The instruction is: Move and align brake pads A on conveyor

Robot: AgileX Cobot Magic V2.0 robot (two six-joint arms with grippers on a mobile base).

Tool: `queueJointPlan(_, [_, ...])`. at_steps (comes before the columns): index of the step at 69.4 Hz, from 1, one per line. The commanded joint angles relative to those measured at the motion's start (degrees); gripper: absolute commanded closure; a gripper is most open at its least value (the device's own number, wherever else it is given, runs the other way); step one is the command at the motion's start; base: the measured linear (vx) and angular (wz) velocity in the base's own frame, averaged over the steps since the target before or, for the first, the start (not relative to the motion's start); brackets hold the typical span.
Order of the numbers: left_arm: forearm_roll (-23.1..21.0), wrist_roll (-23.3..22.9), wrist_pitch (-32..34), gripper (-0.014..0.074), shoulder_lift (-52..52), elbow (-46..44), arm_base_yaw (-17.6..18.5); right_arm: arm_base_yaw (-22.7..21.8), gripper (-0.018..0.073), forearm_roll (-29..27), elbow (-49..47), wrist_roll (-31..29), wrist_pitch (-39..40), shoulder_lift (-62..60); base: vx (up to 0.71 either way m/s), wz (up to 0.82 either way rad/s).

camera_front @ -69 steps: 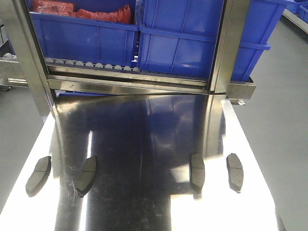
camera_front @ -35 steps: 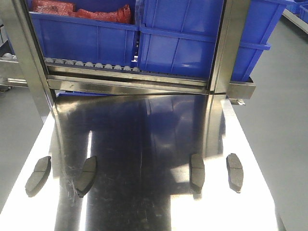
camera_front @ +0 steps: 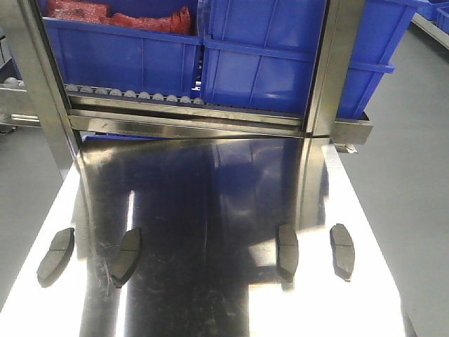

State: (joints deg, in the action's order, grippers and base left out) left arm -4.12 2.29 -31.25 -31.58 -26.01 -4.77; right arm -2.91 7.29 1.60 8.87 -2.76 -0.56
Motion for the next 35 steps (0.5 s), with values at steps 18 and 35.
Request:
queueJointPlan(18, [-3.11,-0.22,0.23,0.0603,-6.24,-2.11,0.23,-0.45,0.0571,0.4,0.69,-0.26,4.52,-0.71,0.0,0.0])
queueJointPlan(35, [-3.12,3.9,-0.16,0.05,-6.28,-2.64,1.0,-0.45,0.0571,0.4,0.69,-0.26,4.52,-0.71,0.0,0.0])
